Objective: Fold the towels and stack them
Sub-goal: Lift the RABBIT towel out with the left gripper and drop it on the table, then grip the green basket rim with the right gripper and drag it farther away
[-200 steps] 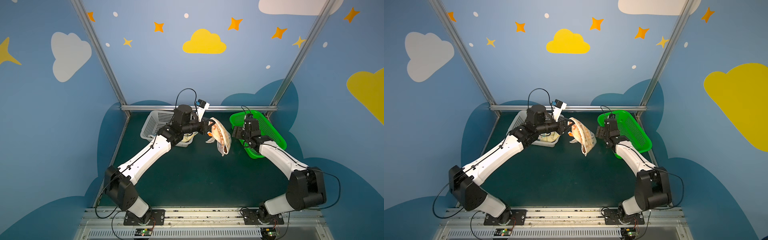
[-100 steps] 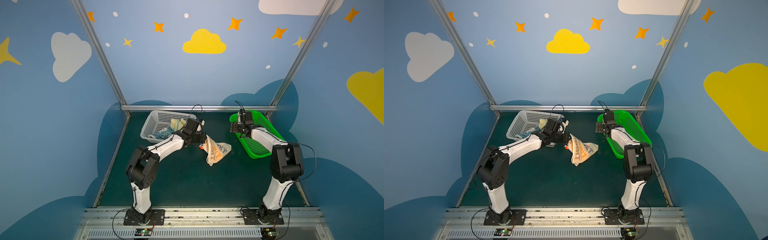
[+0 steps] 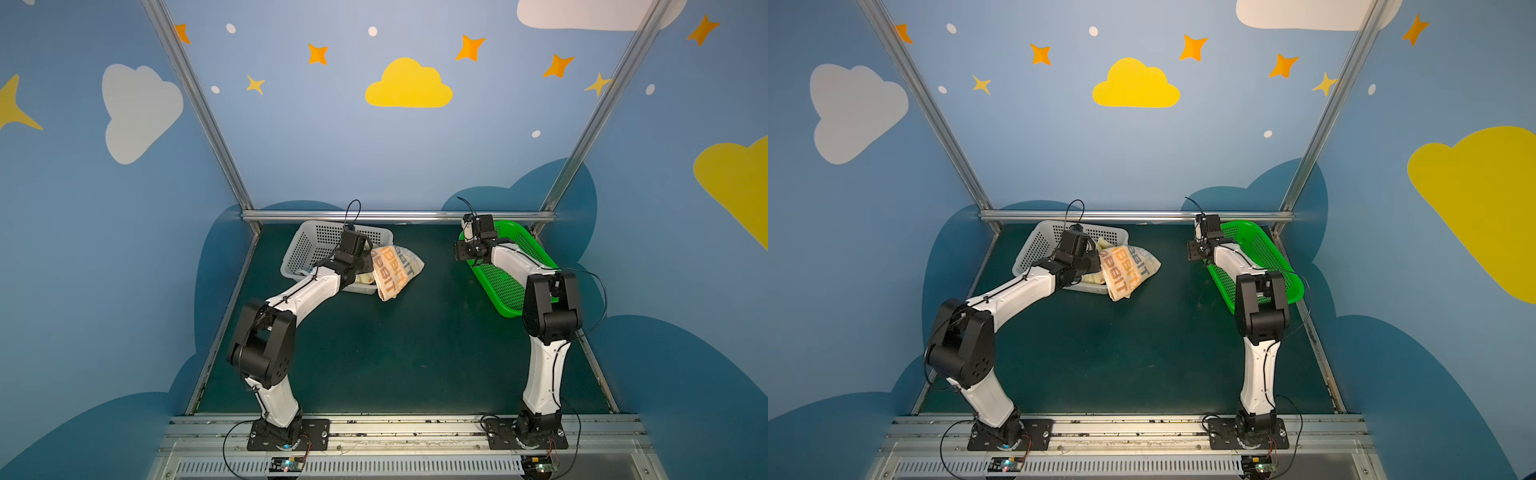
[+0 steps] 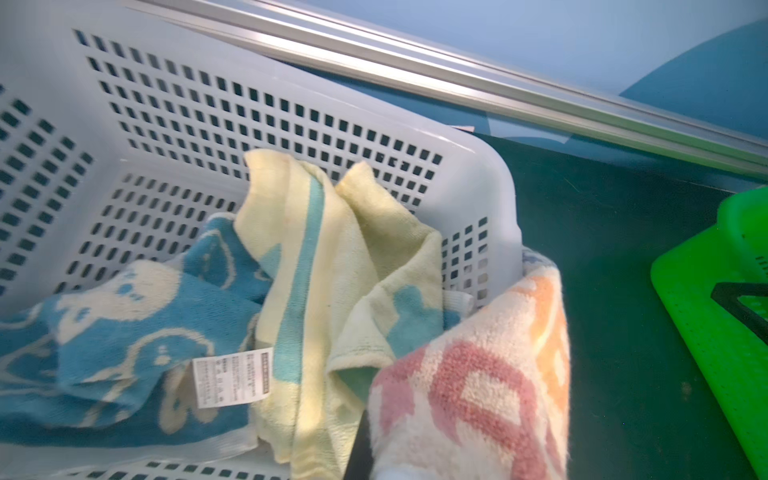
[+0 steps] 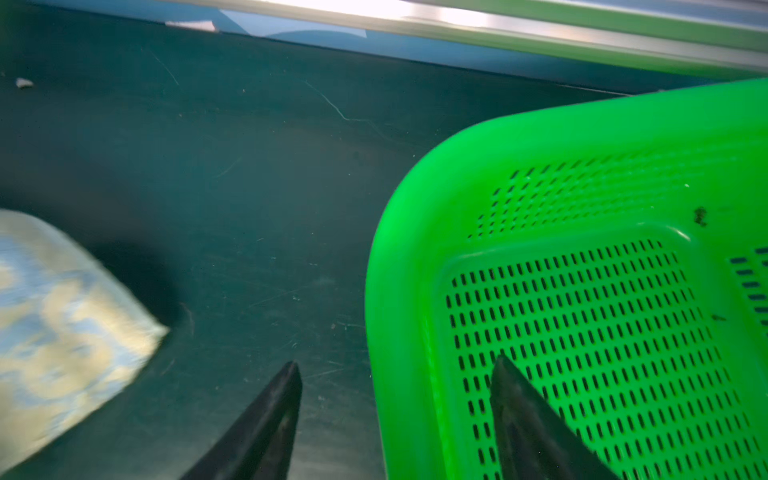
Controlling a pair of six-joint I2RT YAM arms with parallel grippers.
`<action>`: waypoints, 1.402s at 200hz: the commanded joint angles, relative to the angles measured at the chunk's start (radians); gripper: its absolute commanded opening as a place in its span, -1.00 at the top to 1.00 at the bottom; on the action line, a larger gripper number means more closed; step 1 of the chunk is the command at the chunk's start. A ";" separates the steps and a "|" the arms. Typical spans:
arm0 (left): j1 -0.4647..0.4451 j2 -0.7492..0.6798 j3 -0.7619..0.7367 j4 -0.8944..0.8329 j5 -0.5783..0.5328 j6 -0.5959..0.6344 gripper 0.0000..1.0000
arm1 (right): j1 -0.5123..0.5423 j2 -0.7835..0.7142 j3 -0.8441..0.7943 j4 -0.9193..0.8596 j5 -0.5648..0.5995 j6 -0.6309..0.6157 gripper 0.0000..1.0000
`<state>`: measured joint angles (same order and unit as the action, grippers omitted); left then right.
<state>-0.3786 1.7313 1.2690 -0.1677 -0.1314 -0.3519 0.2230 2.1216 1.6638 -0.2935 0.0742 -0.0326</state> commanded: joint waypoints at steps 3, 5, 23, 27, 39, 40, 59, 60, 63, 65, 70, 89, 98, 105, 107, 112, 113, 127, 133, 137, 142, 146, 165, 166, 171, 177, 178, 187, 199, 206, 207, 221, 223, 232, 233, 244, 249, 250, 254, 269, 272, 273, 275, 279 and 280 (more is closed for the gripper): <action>0.022 -0.042 -0.040 -0.008 -0.083 0.004 0.92 | 0.001 0.027 0.048 -0.048 -0.056 -0.082 -0.03; 0.023 -0.044 -0.042 -0.006 -0.083 0.005 0.92 | 0.001 0.027 0.049 -0.049 -0.060 -0.087 0.01; 0.029 -0.052 -0.058 -0.003 -0.086 0.003 0.92 | 0.009 0.024 0.053 -0.066 -0.109 -0.161 0.40; 0.031 -0.053 -0.059 -0.004 -0.086 0.002 0.92 | 0.013 0.023 0.053 -0.073 -0.113 -0.171 0.50; 0.034 -0.054 -0.063 -0.006 -0.088 0.001 0.92 | 0.021 0.017 0.057 -0.109 -0.140 -0.255 0.71; 0.033 -0.055 -0.063 -0.006 -0.088 0.001 0.92 | 0.021 0.017 0.057 -0.113 -0.142 -0.261 0.72; 0.035 -0.059 -0.068 -0.001 -0.082 0.000 0.92 | 0.044 0.002 0.054 -0.162 -0.128 -0.329 0.96; 0.034 -0.059 -0.068 -0.001 -0.082 0.001 0.92 | 0.046 0.002 0.053 -0.163 -0.129 -0.334 0.97; 0.035 -0.060 -0.068 -0.001 -0.080 0.001 0.92 | 0.048 -0.001 0.049 -0.166 -0.129 -0.344 0.99; 0.035 -0.060 -0.068 -0.001 -0.079 0.000 0.92 | 0.049 -0.002 0.048 -0.167 -0.129 -0.351 1.00; 0.035 -0.059 -0.069 -0.002 -0.077 0.000 0.92 | 0.054 -0.008 0.039 -0.175 -0.133 -0.381 1.00; 0.035 -0.063 -0.075 0.005 -0.067 -0.003 0.92 | 0.076 -0.042 -0.007 -0.200 -0.177 -0.495 1.00; 0.036 -0.065 -0.078 0.010 -0.065 -0.006 0.92 | 0.087 -0.068 -0.043 -0.201 -0.209 -0.557 1.00; 0.035 -0.065 -0.079 0.011 -0.064 -0.008 0.92 | 0.094 -0.086 -0.073 -0.194 -0.229 -0.600 1.00; 0.035 -0.065 -0.079 0.011 -0.063 -0.009 0.92 | 0.099 -0.096 -0.088 -0.189 -0.238 -0.621 1.00; 0.035 -0.065 -0.080 0.012 -0.062 -0.009 0.92 | 0.107 -0.113 -0.112 -0.184 -0.252 -0.654 1.00; 0.035 -0.064 -0.080 0.012 -0.062 -0.009 0.92 | 0.108 -0.115 -0.117 -0.183 -0.256 -0.660 1.00; 0.035 -0.065 -0.080 0.012 -0.060 -0.009 0.92 | 0.124 -0.146 -0.171 -0.172 -0.279 -0.733 1.00; 0.036 -0.065 -0.080 0.013 -0.059 -0.009 0.92 | 0.128 -0.153 -0.182 -0.170 -0.273 -0.739 0.98; 0.035 -0.065 -0.080 0.013 -0.059 -0.010 0.92 | 0.131 -0.155 -0.185 -0.177 -0.270 -0.740 0.90; 0.036 -0.066 -0.081 0.013 -0.057 -0.009 0.92 | 0.132 -0.155 -0.184 -0.190 -0.267 -0.738 0.79; 0.035 -0.066 -0.080 0.013 -0.057 -0.009 0.92 | 0.133 -0.154 -0.180 -0.198 -0.263 -0.735 0.73; 0.034 -0.065 -0.079 0.014 -0.054 -0.005 0.92 | 0.133 -0.140 -0.146 -0.254 -0.195 -0.650 0.34; 0.035 -0.065 -0.079 0.014 -0.054 -0.004 0.92 | 0.133 -0.139 -0.143 -0.256 -0.190 -0.645 0.32; 0.035 -0.067 -0.079 0.014 -0.054 -0.004 0.92 | 0.133 -0.137 -0.137 -0.262 -0.168 -0.621 0.26; 0.035 -0.068 -0.079 0.013 -0.054 -0.004 0.92 | 0.131 -0.133 -0.122 -0.287 -0.133 -0.588 0.21; 0.035 -0.068 -0.079 0.013 -0.054 -0.003 0.92 | 0.131 -0.132 -0.120 -0.292 -0.131 -0.584 0.20; 0.035 -0.070 -0.080 0.013 -0.053 -0.004 0.92 | 0.128 -0.134 -0.111 -0.312 -0.103 -0.550 0.16; 0.035 -0.073 -0.082 0.014 -0.051 -0.003 0.92 | 0.127 -0.145 -0.120 -0.318 -0.055 -0.505 -0.01; 0.035 -0.076 -0.083 0.014 -0.050 -0.003 0.92 | 0.127 -0.158 -0.132 -0.323 -0.029 -0.484 -0.76; 0.035 -0.077 -0.083 0.014 -0.050 -0.003 0.92 | 0.127 -0.159 -0.134 -0.322 -0.023 -0.481 -0.77; 0.035 -0.079 -0.084 0.014 -0.046 -0.004 0.92 | 0.127 -0.191 -0.167 -0.324 0.058 -0.431 -0.78; 0.035 -0.081 -0.083 0.014 -0.045 -0.004 0.92 | 0.127 -0.195 -0.172 -0.325 0.071 -0.423 -0.78; 0.037 -0.082 -0.084 0.014 -0.042 -0.003 0.92 | 0.126 -0.216 -0.200 -0.329 0.131 -0.398 -0.78; 0.037 -0.082 -0.083 0.014 -0.041 -0.002 0.92 | 0.126 -0.216 -0.200 -0.329 0.131 -0.398 -0.78; 0.036 -0.084 -0.082 0.014 -0.034 -0.003 0.92 | 0.122 -0.249 -0.236 -0.349 0.195 -0.372 -0.78; 0.036 -0.084 -0.082 0.015 -0.032 -0.004 0.92 | 0.121 -0.263 -0.252 -0.352 0.223 -0.360 -0.78; 0.036 -0.083 -0.082 0.015 -0.031 -0.003 0.92 | 0.120 -0.266 -0.256 -0.353 0.225 -0.358 -0.78; 0.035 -0.084 -0.080 0.015 -0.029 -0.003 0.92 | 0.118 -0.276 -0.267 -0.357 0.246 -0.349 -0.78; 0.036 -0.083 -0.076 0.014 -0.024 -0.002 0.92 | 0.107 -0.313 -0.305 -0.374 0.311 -0.323 -0.78; 0.036 -0.083 -0.074 0.014 -0.024 -0.001 0.92 | 0.105 -0.318 -0.309 -0.377 0.328 -0.317 -0.78; 0.036 -0.083 -0.074 0.014 -0.024 -0.002 0.92 | 0.104 -0.320 -0.311 -0.378 0.334 -0.316 -0.78; 0.036 -0.084 -0.074 0.014 -0.023 -0.002 0.92 | 0.103 -0.324 -0.315 -0.379 0.346 -0.311 -0.78; 0.036 -0.084 -0.072 0.014 -0.023 -0.002 0.92 | 0.100 -0.328 -0.320 -0.385 0.369 -0.306 -0.78; 0.036 -0.084 -0.072 0.014 -0.023 -0.002 0.92 | 0.099 -0.329 -0.321 -0.386 0.373 -0.305 -0.78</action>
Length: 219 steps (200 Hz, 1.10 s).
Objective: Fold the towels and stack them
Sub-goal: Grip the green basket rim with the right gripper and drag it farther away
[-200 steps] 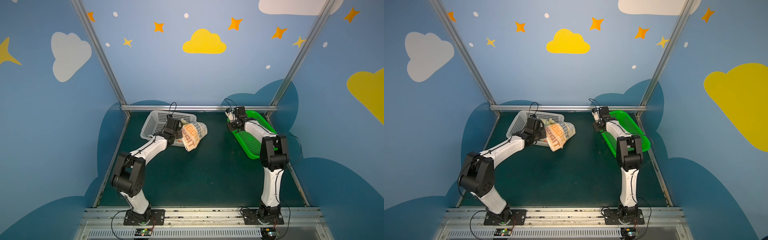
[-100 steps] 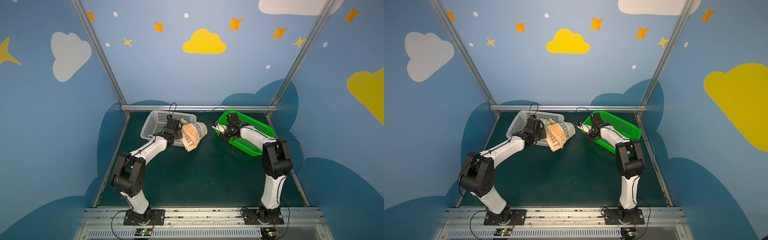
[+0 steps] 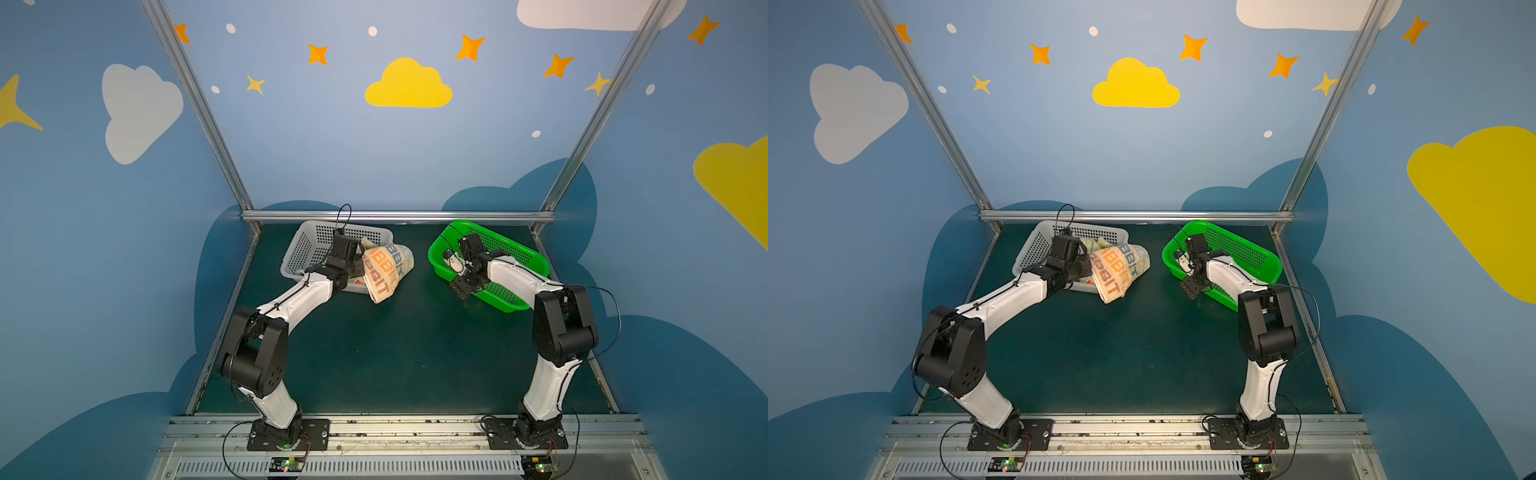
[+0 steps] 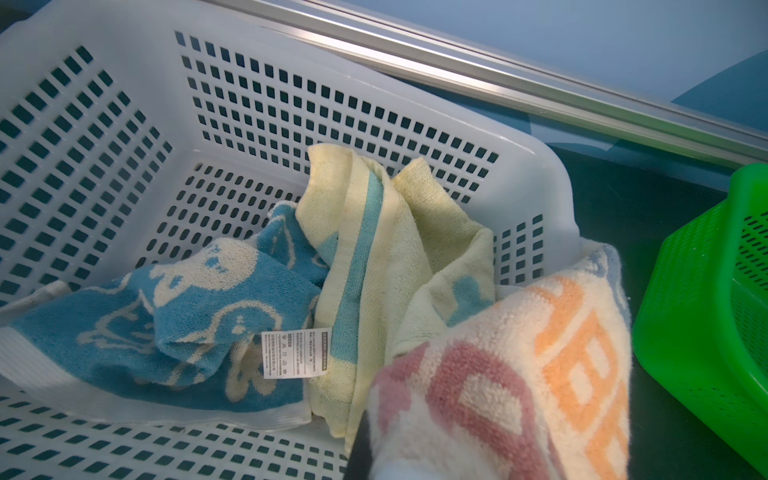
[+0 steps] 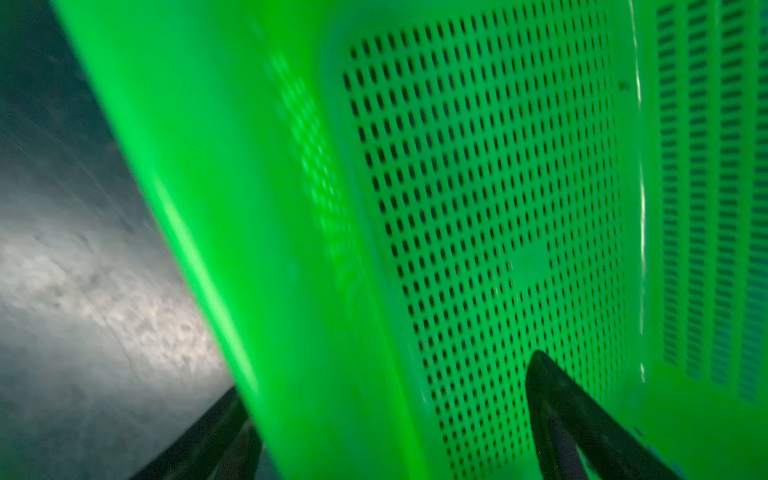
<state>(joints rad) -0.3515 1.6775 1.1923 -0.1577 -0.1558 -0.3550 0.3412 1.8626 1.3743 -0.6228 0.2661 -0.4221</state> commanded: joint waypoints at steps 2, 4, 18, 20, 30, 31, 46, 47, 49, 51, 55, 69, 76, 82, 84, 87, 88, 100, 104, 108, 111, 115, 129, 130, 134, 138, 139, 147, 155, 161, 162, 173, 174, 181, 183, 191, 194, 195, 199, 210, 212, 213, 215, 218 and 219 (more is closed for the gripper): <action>0.008 -0.029 0.006 0.004 0.002 0.001 0.92 | -0.019 -0.071 -0.032 -0.058 0.186 0.085 -0.78; 0.008 -0.029 0.006 0.004 0.003 0.001 0.92 | -0.023 -0.074 -0.035 -0.062 0.200 0.087 -0.78; 0.009 -0.029 0.010 0.004 0.010 0.004 0.92 | -0.034 -0.077 -0.042 -0.071 0.286 0.099 -0.79; 0.010 -0.029 0.011 0.004 0.011 0.005 0.92 | -0.036 -0.077 -0.041 -0.074 0.294 0.100 -0.79; 0.009 -0.025 0.017 0.001 0.015 0.007 0.92 | -0.051 -0.073 -0.037 -0.086 0.338 0.108 -0.79; 0.008 -0.024 0.017 0.001 0.015 0.007 0.92 | -0.053 -0.073 -0.038 -0.086 0.342 0.108 -0.79; 0.008 -0.022 0.021 -0.003 0.020 0.007 0.92 | -0.074 -0.062 -0.030 -0.094 0.386 0.109 -0.79; 0.008 -0.022 0.021 -0.003 0.020 0.007 0.92 | -0.076 -0.061 -0.030 -0.095 0.389 0.108 -0.79; 0.009 -0.022 0.020 -0.002 0.021 0.008 0.92 | -0.078 -0.059 -0.029 -0.095 0.394 0.109 -0.79; 0.008 -0.022 0.021 -0.002 0.022 0.007 0.92 | -0.080 -0.058 -0.028 -0.094 0.399 0.108 -0.79; 0.009 -0.022 0.021 -0.002 0.023 0.006 0.92 | -0.084 -0.055 -0.027 -0.094 0.408 0.109 -0.79; 0.009 -0.022 0.019 0.001 0.027 0.004 0.92 | -0.097 -0.034 -0.017 -0.086 0.458 0.103 -0.79; 0.008 -0.021 0.018 0.002 0.030 0.001 0.92 | -0.105 -0.021 -0.006 -0.086 0.478 0.094 -0.79; 0.009 -0.021 0.018 0.003 0.032 -0.001 0.92 | -0.111 -0.009 0.003 -0.088 0.496 0.087 -0.79; 0.009 -0.020 0.018 0.004 0.033 -0.002 0.92 | -0.112 -0.005 0.006 -0.087 0.503 0.083 -0.79; 0.009 -0.020 0.018 0.004 0.034 -0.004 0.92 | -0.116 0.003 0.011 -0.087 0.515 0.081 -0.79; 0.009 -0.020 0.018 0.004 0.035 -0.004 0.92 | -0.116 0.006 0.013 -0.087 0.519 0.080 -0.79; 0.009 -0.018 0.020 0.004 0.041 -0.006 0.92 | -0.130 0.034 0.041 -0.092 0.554 0.075 -0.79; 0.009 -0.018 0.020 0.004 0.043 -0.007 0.92 | -0.135 0.045 0.050 -0.093 0.565 0.075 -0.79; 0.010 -0.018 0.020 0.004 0.045 -0.007 0.92 | -0.139 0.052 0.057 -0.088 0.576 0.075 -0.79; 0.008 -0.017 0.020 0.006 0.045 -0.007 0.92 | -0.143 0.060 0.065 -0.084 0.589 0.075 -0.79; 0.008 -0.016 0.020 0.005 0.045 -0.007 0.92 | -0.149 0.070 0.075 -0.085 0.600 0.078 -0.79; 0.009 -0.011 0.024 0.003 0.047 -0.011 0.92 | -0.169 0.100 0.107 -0.085 0.651 0.088 -0.79; 0.008 -0.011 0.024 0.002 0.047 -0.011 0.92 | -0.171 0.102 0.109 -0.086 0.654 0.089 -0.79; 0.008 -0.008 0.025 0.001 0.048 -0.012 0.92 | -0.176 0.109 0.119 -0.089 0.667 0.093 -0.79; 0.007 -0.006 0.026 0.000 0.050 -0.013 0.92 | -0.182 0.115 0.127 -0.091 0.677 0.097 -0.79; 0.008 -0.006 0.027 0.000 0.051 -0.012 0.92 | -0.184 0.117 0.129 -0.091 0.679 0.098 -0.79; 0.008 -0.002 0.029 -0.001 0.054 -0.016 0.92 | -0.195 0.123 0.146 -0.093 0.696 0.108 -0.79; 0.009 0.002 0.031 -0.002 0.056 -0.017 0.92 | -0.201 0.123 0.161 -0.107 0.693 0.149 -0.79; 0.008 0.006 0.034 -0.002 0.058 -0.019 0.92 | -0.205 0.117 0.163 -0.100 0.693 0.157 -0.79; 0.008 0.007 0.035 -0.002 0.058 -0.019 0.92 | -0.206 0.115 0.162 -0.099 0.692 0.159 -0.79; 0.009 0.018 0.042 -0.003 0.061 -0.022 0.92 | -0.206 0.096 0.161 -0.092 0.656 0.164 -0.80; 0.008 0.018 0.042 -0.003 0.061 -0.023 0.92 | -0.206 0.093 0.160 -0.092 0.651 0.164 -0.80; 0.009 0.029 0.049 -0.005 0.065 -0.023 0.92 | -0.204 0.078 0.156 -0.086 0.623 0.167 -0.79; 0.009 0.033 0.051 -0.006 0.065 -0.024 0.92 | -0.203 0.073 0.154 -0.085 0.614 0.168 -0.80; 0.007 0.046 0.060 -0.011 0.064 -0.024 0.92 | -0.197 0.053 0.152 -0.097 0.558 0.178 -0.79; 0.007 0.052 0.065 -0.013 0.064 -0.024 0.92 | -0.195 0.045 0.150 -0.101 0.535 0.179 -0.79; 0.007 0.055 0.067 -0.014 0.064 -0.024 0.92 | -0.194 0.041 0.149 -0.100 0.527 0.180 -0.79; 0.007 0.063 0.074 -0.016 0.062 -0.024 0.92 | -0.187 0.028 0.141 -0.098 0.497 0.180 -0.80; 0.007 0.089 0.098 -0.027 0.058 -0.024 0.92 | -0.171 -0.015 0.110 -0.086 0.407 0.173 -0.79; 0.007 0.093 0.103 -0.029 0.058 -0.024 0.92 | -0.167 -0.024 0.105 -0.083 0.383 0.172 -0.79; 0.006 0.095 0.105 -0.031 0.058 -0.024 0.92 | -0.166 -0.028 0.101 -0.082 0.383 0.172 -0.80; 0.006 0.100 0.110 -0.033 0.059 -0.024 0.92 | -0.163 -0.037 0.094 -0.081 0.360 0.171 -0.79; 0.008 0.106 0.117 -0.036 0.061 -0.024 0.92 | -0.157 -0.049 0.085 -0.078 0.326 0.171 -0.80; 0.007 0.109 0.120 -0.036 0.061 -0.024 0.92 | -0.156 -0.054 0.082 -0.077 0.317 0.171 -0.80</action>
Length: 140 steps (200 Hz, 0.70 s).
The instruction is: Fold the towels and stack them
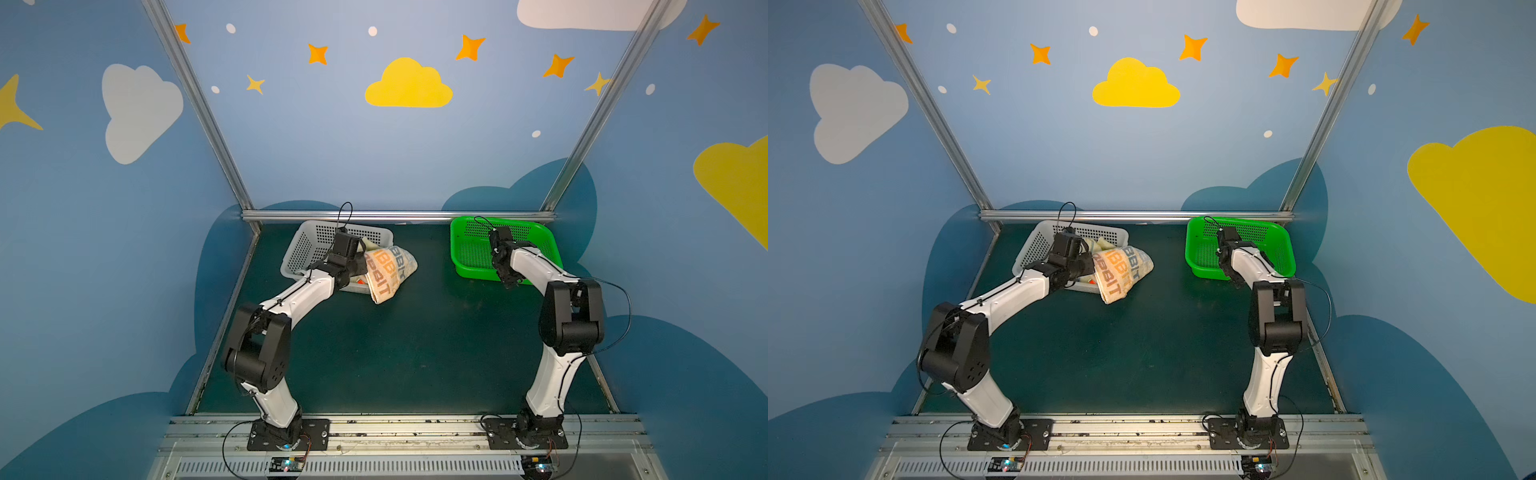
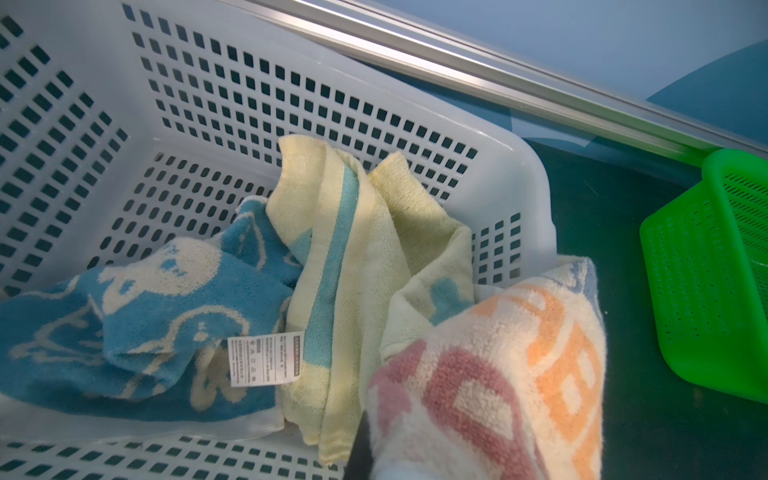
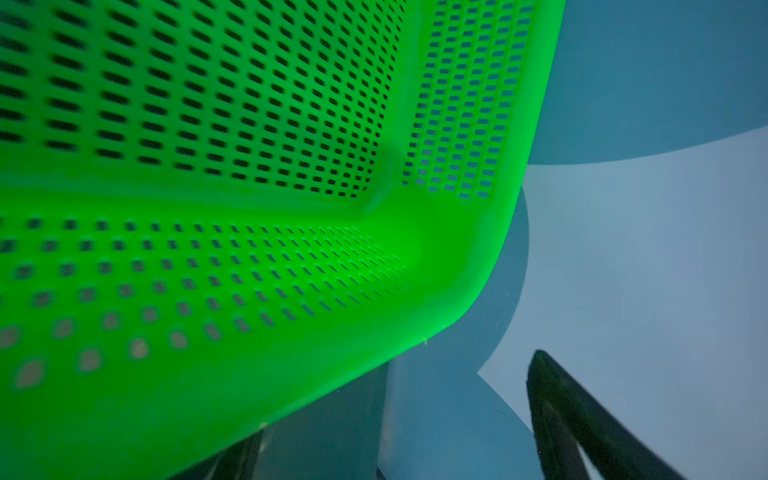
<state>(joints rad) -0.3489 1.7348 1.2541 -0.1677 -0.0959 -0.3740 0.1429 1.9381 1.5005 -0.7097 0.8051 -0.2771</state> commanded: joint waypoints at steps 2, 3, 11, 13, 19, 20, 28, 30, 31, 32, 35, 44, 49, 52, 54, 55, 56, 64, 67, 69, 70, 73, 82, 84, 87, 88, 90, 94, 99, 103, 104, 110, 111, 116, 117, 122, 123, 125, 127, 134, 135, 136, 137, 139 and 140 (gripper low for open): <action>0.004 0.057 0.063 -0.028 0.004 -0.005 0.92 | 0.046 -0.139 -0.052 0.012 -0.237 0.026 -0.79; 0.003 0.059 0.065 -0.029 0.005 -0.005 0.92 | 0.048 -0.143 -0.055 0.014 -0.245 0.026 -0.79; 0.002 0.072 0.082 -0.035 0.016 -0.003 0.92 | 0.061 -0.179 -0.083 0.025 -0.306 0.029 -0.79; 0.002 0.076 0.086 -0.035 0.018 -0.003 0.92 | 0.064 -0.184 -0.089 0.027 -0.322 0.032 -0.79; -0.001 0.084 0.095 -0.033 0.036 -0.001 0.92 | 0.073 -0.216 -0.108 0.035 -0.368 0.037 -0.79; -0.002 0.085 0.097 -0.032 0.038 0.000 0.92 | 0.075 -0.221 -0.111 0.037 -0.375 0.038 -0.79; -0.010 0.093 0.108 -0.025 0.067 0.009 0.92 | 0.087 -0.262 -0.139 0.059 -0.430 0.050 -0.79; -0.013 0.095 0.110 -0.023 0.074 0.012 0.92 | 0.089 -0.273 -0.145 0.063 -0.447 0.053 -0.79; -0.014 0.097 0.112 -0.023 0.077 0.012 0.92 | 0.090 -0.278 -0.149 0.065 -0.456 0.055 -0.79; -0.015 0.097 0.113 -0.022 0.079 0.013 0.92 | 0.091 -0.283 -0.152 0.068 -0.465 0.057 -0.79; -0.020 0.098 0.117 -0.019 0.086 0.015 0.92 | 0.095 -0.299 -0.160 0.073 -0.493 0.062 -0.79; -0.037 0.104 0.131 -0.015 0.104 0.022 0.92 | 0.102 -0.347 -0.188 0.099 -0.581 0.084 -0.79; -0.047 0.107 0.137 -0.013 0.116 0.027 0.92 | 0.108 -0.375 -0.205 0.118 -0.631 0.097 -0.79; -0.054 0.110 0.142 -0.012 0.125 0.031 0.92 | 0.109 -0.392 -0.215 0.131 -0.663 0.105 -0.79; -0.057 0.111 0.145 -0.011 0.131 0.032 0.92 | 0.110 -0.403 -0.222 0.140 -0.684 0.111 -0.79; -0.060 0.112 0.147 -0.011 0.134 0.033 0.92 | 0.111 -0.408 -0.225 0.144 -0.694 0.113 -0.79; -0.062 0.113 0.149 -0.010 0.135 0.033 0.92 | 0.112 -0.414 -0.229 0.148 -0.704 0.116 -0.79; -0.082 0.118 0.160 -0.007 0.148 0.036 0.92 | 0.117 -0.454 -0.255 0.186 -0.784 0.131 -0.79; -0.090 0.121 0.163 -0.005 0.153 0.036 0.92 | 0.119 -0.469 -0.267 0.200 -0.812 0.134 -0.79; -0.095 0.124 0.166 -0.004 0.155 0.035 0.92 | 0.119 -0.479 -0.272 0.217 -0.832 0.133 -0.79; -0.097 0.125 0.168 -0.004 0.156 0.035 0.92 | 0.120 -0.484 -0.278 0.225 -0.842 0.133 -0.79; -0.103 0.127 0.172 -0.003 0.161 0.034 0.92 | 0.121 -0.497 -0.294 0.243 -0.875 0.129 -0.79; -0.123 0.142 0.188 0.003 0.177 0.029 0.92 | 0.122 -0.535 -0.341 0.327 -0.975 0.099 -0.79; -0.125 0.146 0.192 0.003 0.180 0.027 0.92 | 0.123 -0.543 -0.354 0.348 -0.994 0.096 -0.79; -0.130 0.153 0.199 0.003 0.186 0.026 0.92 | 0.124 -0.555 -0.373 0.377 -1.016 0.094 -0.79; -0.132 0.155 0.200 0.004 0.189 0.026 0.92 | 0.125 -0.558 -0.380 0.392 -1.025 0.096 -0.79; -0.135 0.160 0.205 0.004 0.193 0.025 0.92 | 0.125 -0.566 -0.394 0.419 -1.040 0.103 -0.79; -0.141 0.170 0.215 0.005 0.203 0.023 0.92 | 0.127 -0.581 -0.422 0.471 -1.065 0.130 -0.79; -0.146 0.184 0.228 0.004 0.211 0.022 0.92 | 0.130 -0.596 -0.456 0.538 -1.092 0.163 -0.79; -0.151 0.195 0.239 0.000 0.215 0.020 0.92 | 0.131 -0.612 -0.483 0.593 -1.105 0.201 -0.79; -0.152 0.197 0.242 -0.001 0.216 0.020 0.92 | 0.131 -0.614 -0.489 0.606 -1.107 0.209 -0.79; -0.157 0.217 0.260 -0.008 0.221 0.016 0.92 | 0.131 -0.629 -0.522 0.674 -1.119 0.254 -0.79; -0.157 0.220 0.264 -0.010 0.221 0.016 0.92 | 0.131 -0.630 -0.526 0.683 -1.122 0.257 -0.79; -0.157 0.236 0.278 -0.017 0.221 0.012 0.92 | 0.130 -0.640 -0.543 0.718 -1.133 0.289 -0.79; -0.158 0.239 0.281 -0.018 0.221 0.011 0.92 | 0.131 -0.641 -0.547 0.723 -1.134 0.296 -0.79; -0.160 0.255 0.297 -0.028 0.218 0.005 0.92 | 0.131 -0.646 -0.554 0.740 -1.141 0.321 -0.79; -0.160 0.259 0.300 -0.031 0.217 0.004 0.92 | 0.131 -0.647 -0.555 0.741 -1.141 0.325 -0.79; -0.159 0.264 0.307 -0.034 0.217 0.002 0.92 | 0.132 -0.648 -0.557 0.743 -1.141 0.333 -0.79; -0.159 0.272 0.312 -0.037 0.217 0.001 0.92 | 0.132 -0.649 -0.558 0.747 -1.141 0.341 -0.79; -0.159 0.292 0.330 -0.047 0.214 -0.001 0.92 | 0.133 -0.647 -0.557 0.744 -1.140 0.370 -0.79; -0.160 0.297 0.333 -0.049 0.214 -0.002 0.92 | 0.133 -0.646 -0.557 0.744 -1.140 0.373 -0.79; -0.159 0.300 0.335 -0.049 0.214 -0.002 0.92 | 0.135 -0.646 -0.556 0.743 -1.140 0.377 -0.79; -0.159 0.302 0.337 -0.051 0.213 -0.001 0.92 | 0.135 -0.644 -0.556 0.741 -1.140 0.379 -0.79; -0.159 0.307 0.342 -0.052 0.213 -0.001 0.92 | 0.136 -0.643 -0.553 0.737 -1.142 0.384 -0.79; -0.159 0.310 0.343 -0.053 0.213 -0.001 0.92 | 0.135 -0.642 -0.552 0.736 -1.142 0.386 -0.79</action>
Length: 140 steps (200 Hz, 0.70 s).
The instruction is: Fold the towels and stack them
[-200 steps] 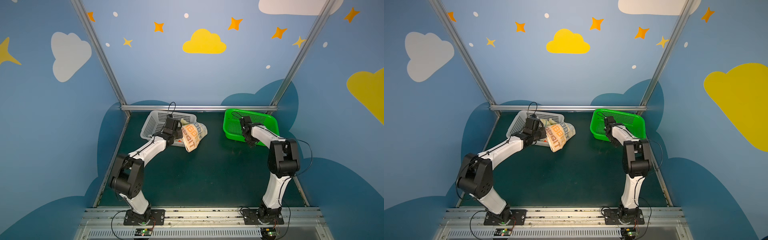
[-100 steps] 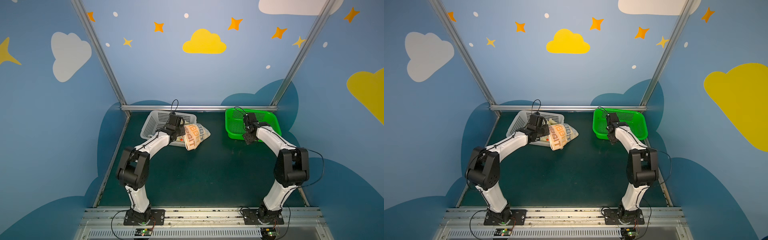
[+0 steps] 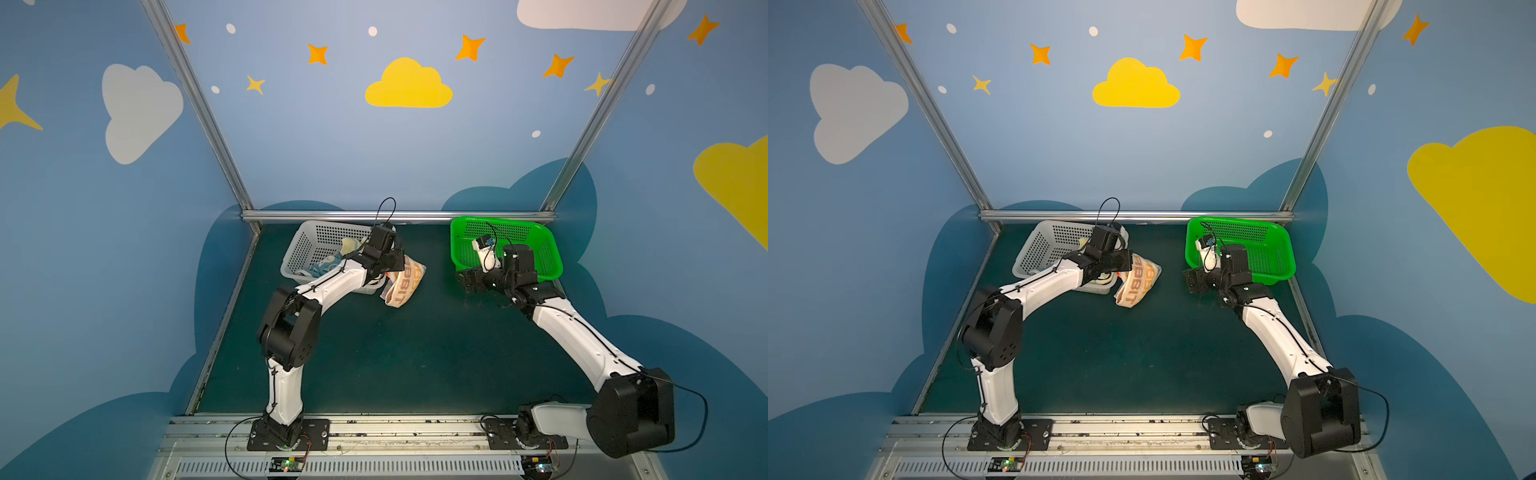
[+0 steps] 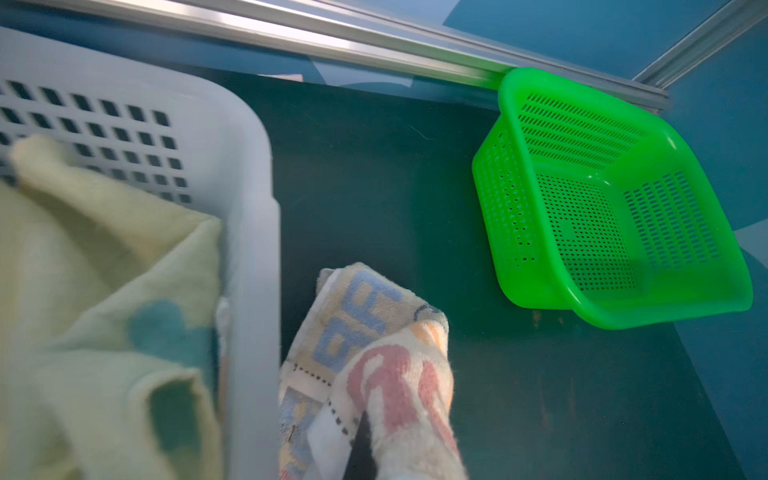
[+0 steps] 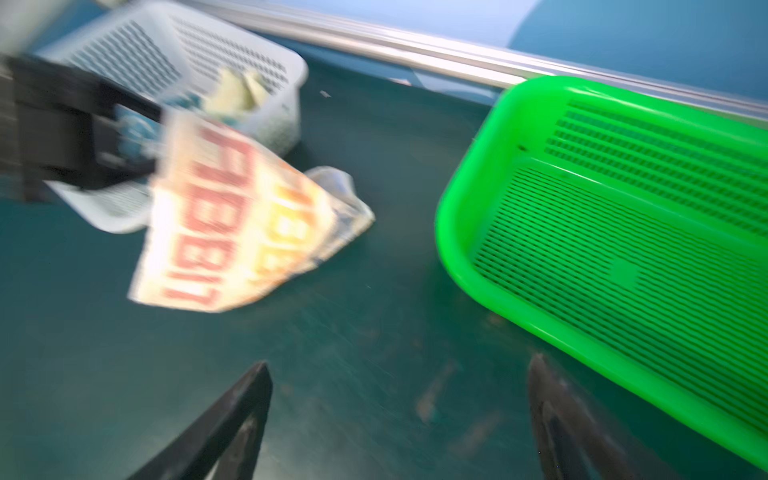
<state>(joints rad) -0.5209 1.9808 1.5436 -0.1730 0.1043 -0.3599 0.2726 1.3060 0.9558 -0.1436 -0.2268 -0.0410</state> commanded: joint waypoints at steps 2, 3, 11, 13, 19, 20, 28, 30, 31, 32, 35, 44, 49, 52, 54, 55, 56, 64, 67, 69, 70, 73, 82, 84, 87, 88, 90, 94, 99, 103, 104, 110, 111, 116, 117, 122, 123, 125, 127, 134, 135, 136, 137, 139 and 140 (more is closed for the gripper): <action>0.013 0.070 0.058 -0.049 0.012 -0.016 0.92 | 0.006 -0.008 -0.006 0.165 -0.112 0.152 -0.79; 0.013 0.074 0.060 -0.051 0.012 -0.017 0.92 | 0.006 -0.007 -0.004 0.164 -0.114 0.153 -0.79; 0.014 0.096 0.080 -0.064 0.003 -0.016 0.92 | 0.011 0.002 0.005 0.144 -0.123 0.154 -0.79; 0.014 0.100 0.085 -0.068 -0.003 -0.015 0.92 | 0.013 0.006 0.007 0.141 -0.124 0.154 -0.79; 0.016 0.116 0.099 -0.084 -0.018 -0.017 0.92 | 0.017 0.012 0.015 0.131 -0.127 0.157 -0.79; 0.016 0.118 0.101 -0.087 -0.021 -0.017 0.92 | 0.018 0.013 0.016 0.129 -0.127 0.157 -0.79; 0.022 0.135 0.116 -0.108 -0.050 -0.017 0.92 | 0.027 0.022 0.022 0.117 -0.127 0.152 -0.79; 0.024 0.138 0.119 -0.112 -0.056 -0.017 0.92 | 0.030 0.025 0.023 0.116 -0.126 0.151 -0.79; 0.025 0.139 0.120 -0.115 -0.060 -0.017 0.92 | 0.032 0.026 0.024 0.115 -0.125 0.150 -0.79; 0.026 0.141 0.120 -0.117 -0.062 -0.017 0.92 | 0.033 0.027 0.024 0.115 -0.125 0.150 -0.79; 0.029 0.145 0.122 -0.123 -0.072 -0.018 0.92 | 0.037 0.030 0.024 0.115 -0.124 0.150 -0.79; 0.042 0.149 0.121 -0.137 -0.102 -0.023 0.92 | 0.045 0.037 0.022 0.117 -0.123 0.145 -0.79; 0.051 0.147 0.117 -0.142 -0.115 -0.026 0.92 | 0.052 0.037 0.021 0.120 -0.121 0.141 -0.79; 0.057 0.146 0.113 -0.144 -0.122 -0.027 0.92 | 0.055 0.039 0.021 0.121 -0.120 0.141 -0.79; 0.062 0.144 0.109 -0.146 -0.126 -0.027 0.92 | 0.057 0.041 0.021 0.122 -0.119 0.142 -0.79; 0.063 0.142 0.107 -0.147 -0.129 -0.028 0.92 | 0.058 0.042 0.020 0.123 -0.119 0.141 -0.79; 0.065 0.142 0.104 -0.147 -0.131 -0.029 0.92 | 0.058 0.042 0.020 0.123 -0.119 0.141 -0.79; 0.083 0.133 0.089 -0.149 -0.145 -0.035 0.92 | 0.065 0.049 0.020 0.129 -0.113 0.141 -0.79; 0.091 0.127 0.082 -0.149 -0.149 -0.036 0.92 | 0.068 0.052 0.021 0.130 -0.110 0.142 -0.79; 0.096 0.124 0.077 -0.148 -0.151 -0.037 0.92 | 0.070 0.054 0.021 0.130 -0.107 0.143 -0.79; 0.098 0.122 0.074 -0.148 -0.152 -0.037 0.92 | 0.071 0.054 0.022 0.131 -0.107 0.144 -0.79; 0.107 0.115 0.068 -0.146 -0.156 -0.040 0.92 | 0.074 0.057 0.022 0.132 -0.104 0.144 -0.79; 0.129 0.095 0.040 -0.140 -0.168 -0.042 0.92 | 0.081 0.067 0.024 0.138 -0.099 0.145 -0.80; 0.133 0.090 0.034 -0.140 -0.170 -0.044 0.92 | 0.081 0.068 0.025 0.139 -0.099 0.145 -0.80; 0.141 0.083 0.025 -0.139 -0.177 -0.044 0.92 | 0.085 0.073 0.027 0.138 -0.097 0.146 -0.80; 0.143 0.080 0.022 -0.139 -0.178 -0.045 0.92 | 0.087 0.075 0.028 0.139 -0.097 0.146 -0.80; 0.150 0.073 0.017 -0.137 -0.182 -0.045 0.92 | 0.088 0.079 0.031 0.138 -0.096 0.146 -0.81; 0.159 0.063 0.006 -0.135 -0.188 -0.046 0.92 | 0.090 0.085 0.035 0.135 -0.094 0.147 -0.81; 0.174 0.051 -0.007 -0.132 -0.191 -0.046 0.92 | 0.094 0.094 0.043 0.130 -0.094 0.146 -0.81; 0.182 0.040 -0.016 -0.130 -0.194 -0.045 0.92 | 0.097 0.103 0.049 0.124 -0.092 0.147 -0.81; 0.185 0.038 -0.019 -0.129 -0.194 -0.044 0.92 | 0.098 0.105 0.051 0.122 -0.092 0.146 -0.81; 0.197 0.024 -0.033 -0.125 -0.198 -0.042 0.92 | 0.102 0.117 0.062 0.114 -0.095 0.146 -0.81; 0.199 0.023 -0.035 -0.125 -0.198 -0.041 0.92 | 0.103 0.120 0.064 0.111 -0.095 0.146 -0.81; 0.208 0.013 -0.043 -0.124 -0.197 -0.038 0.92 | 0.107 0.131 0.073 0.104 -0.095 0.148 -0.81; 0.211 0.011 -0.044 -0.124 -0.196 -0.037 0.92 | 0.107 0.133 0.075 0.101 -0.094 0.148 -0.81; 0.217 0.002 -0.048 -0.124 -0.190 -0.032 0.92 | 0.111 0.143 0.083 0.098 -0.096 0.148 -0.81; 0.218 0.001 -0.048 -0.124 -0.189 -0.030 0.92 | 0.112 0.145 0.083 0.098 -0.097 0.148 -0.81; 0.218 -0.002 -0.050 -0.124 -0.186 -0.026 0.92 | 0.113 0.150 0.086 0.096 -0.100 0.148 -0.81; 0.220 -0.005 -0.050 -0.125 -0.183 -0.022 0.92 | 0.116 0.154 0.088 0.096 -0.101 0.148 -0.81; 0.221 -0.015 -0.054 -0.125 -0.180 -0.009 0.92 | 0.122 0.165 0.094 0.097 -0.098 0.147 -0.81; 0.220 -0.016 -0.053 -0.125 -0.177 -0.007 0.92 | 0.124 0.168 0.094 0.099 -0.096 0.147 -0.81; 0.220 -0.017 -0.053 -0.125 -0.175 -0.004 0.92 | 0.127 0.169 0.095 0.099 -0.093 0.148 -0.82; 0.220 -0.019 -0.053 -0.125 -0.173 -0.002 0.92 | 0.128 0.170 0.096 0.100 -0.092 0.149 -0.81; 0.218 -0.021 -0.052 -0.124 -0.165 0.002 0.92 | 0.131 0.173 0.096 0.101 -0.086 0.147 -0.81; 0.218 -0.021 -0.052 -0.124 -0.162 0.005 0.92 | 0.133 0.175 0.096 0.103 -0.085 0.146 -0.81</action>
<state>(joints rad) -0.3126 2.0071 1.5032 -0.2657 -0.0376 -0.3943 0.3817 1.4483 1.0092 -0.0357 -0.3229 0.0994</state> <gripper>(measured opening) 0.049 0.905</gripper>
